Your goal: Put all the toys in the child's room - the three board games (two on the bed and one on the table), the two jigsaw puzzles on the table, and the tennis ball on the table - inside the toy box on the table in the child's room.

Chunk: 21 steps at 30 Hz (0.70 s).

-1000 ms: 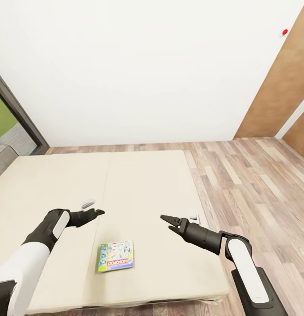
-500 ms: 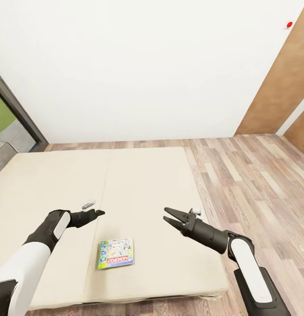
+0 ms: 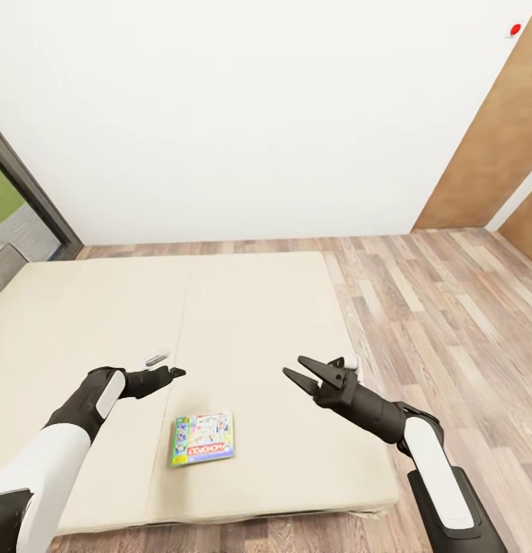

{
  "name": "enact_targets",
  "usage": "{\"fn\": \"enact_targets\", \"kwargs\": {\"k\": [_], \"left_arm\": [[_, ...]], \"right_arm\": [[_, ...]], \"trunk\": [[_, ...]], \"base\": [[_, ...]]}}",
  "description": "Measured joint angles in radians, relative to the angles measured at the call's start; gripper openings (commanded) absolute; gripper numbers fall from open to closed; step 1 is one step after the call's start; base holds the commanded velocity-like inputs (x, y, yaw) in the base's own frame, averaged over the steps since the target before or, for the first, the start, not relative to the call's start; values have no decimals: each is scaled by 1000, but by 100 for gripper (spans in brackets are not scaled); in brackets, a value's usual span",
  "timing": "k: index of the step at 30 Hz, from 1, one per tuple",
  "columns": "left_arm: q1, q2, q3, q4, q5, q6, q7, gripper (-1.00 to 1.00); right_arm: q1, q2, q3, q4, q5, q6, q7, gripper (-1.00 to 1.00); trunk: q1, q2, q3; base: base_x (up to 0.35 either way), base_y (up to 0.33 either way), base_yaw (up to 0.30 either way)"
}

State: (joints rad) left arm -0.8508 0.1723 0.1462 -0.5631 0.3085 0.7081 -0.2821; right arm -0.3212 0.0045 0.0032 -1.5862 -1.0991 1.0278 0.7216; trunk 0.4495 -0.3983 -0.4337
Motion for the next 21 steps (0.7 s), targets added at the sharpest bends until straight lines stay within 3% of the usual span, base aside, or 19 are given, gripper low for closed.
{"fn": "enact_targets", "kwargs": {"k": [5, 12, 21], "left_arm": [[0, 0, 0, 0, 0, 0, 0, 100], [0, 1, 0, 0, 0, 1, -1, 100], [0, 2, -2, 0, 0, 0, 0, 100]], "right_arm": [[0, 3, -1, -1, 2, -1, -12, 100], [0, 5, -6, 0, 0, -1, -97, 100], [0, 9, -4, 1, 0, -2, -118, 100]], "trunk": [[0, 0, -8], [0, 0, -20], [0, 0, -35]], "base": [[0, 0, 0], [0, 0, 0], [0, 0, 0]]}}
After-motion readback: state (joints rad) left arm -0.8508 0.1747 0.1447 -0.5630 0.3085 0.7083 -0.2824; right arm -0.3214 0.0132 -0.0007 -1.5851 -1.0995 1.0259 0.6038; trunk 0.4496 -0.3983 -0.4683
